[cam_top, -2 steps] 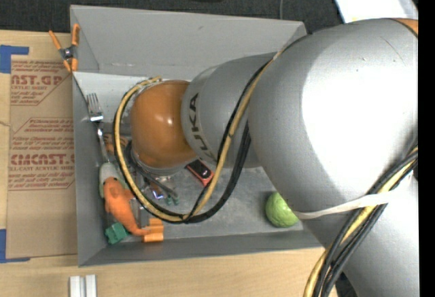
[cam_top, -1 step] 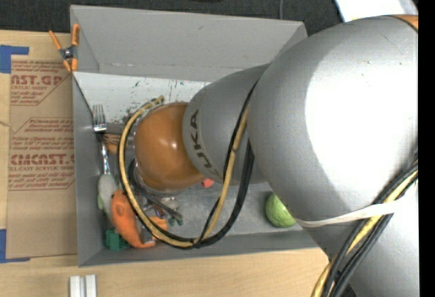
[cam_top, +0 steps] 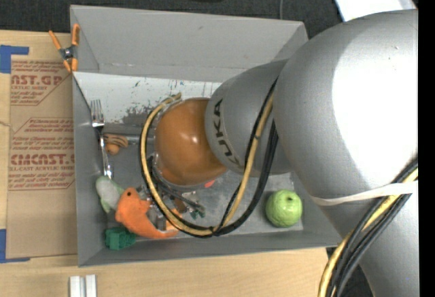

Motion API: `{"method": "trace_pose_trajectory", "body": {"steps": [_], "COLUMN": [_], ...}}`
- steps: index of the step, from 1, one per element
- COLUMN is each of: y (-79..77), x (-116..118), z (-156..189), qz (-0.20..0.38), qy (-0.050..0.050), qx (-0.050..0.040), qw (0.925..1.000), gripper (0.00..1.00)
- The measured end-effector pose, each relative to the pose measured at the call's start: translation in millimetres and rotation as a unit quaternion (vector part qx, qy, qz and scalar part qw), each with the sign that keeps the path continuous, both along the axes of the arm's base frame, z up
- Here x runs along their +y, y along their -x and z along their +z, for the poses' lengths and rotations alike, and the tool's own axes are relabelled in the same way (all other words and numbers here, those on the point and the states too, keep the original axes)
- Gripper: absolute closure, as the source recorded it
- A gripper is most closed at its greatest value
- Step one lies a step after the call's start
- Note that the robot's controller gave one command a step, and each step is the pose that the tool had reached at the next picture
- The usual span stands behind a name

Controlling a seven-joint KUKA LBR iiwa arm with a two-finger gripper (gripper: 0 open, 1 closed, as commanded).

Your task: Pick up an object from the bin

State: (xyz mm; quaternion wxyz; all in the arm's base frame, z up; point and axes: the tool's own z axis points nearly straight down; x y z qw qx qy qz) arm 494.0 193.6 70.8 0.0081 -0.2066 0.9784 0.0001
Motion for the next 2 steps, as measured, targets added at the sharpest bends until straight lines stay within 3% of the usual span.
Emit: {"method": "trace_pose_trajectory", "body": {"steps": [2], "y": [5.1], "x": [-11.3], "z": [0.2], "qz": [-0.015], "qy": [-0.002], "qx": [-0.001], "qw": [0.9999], "gripper": [1.0]}}
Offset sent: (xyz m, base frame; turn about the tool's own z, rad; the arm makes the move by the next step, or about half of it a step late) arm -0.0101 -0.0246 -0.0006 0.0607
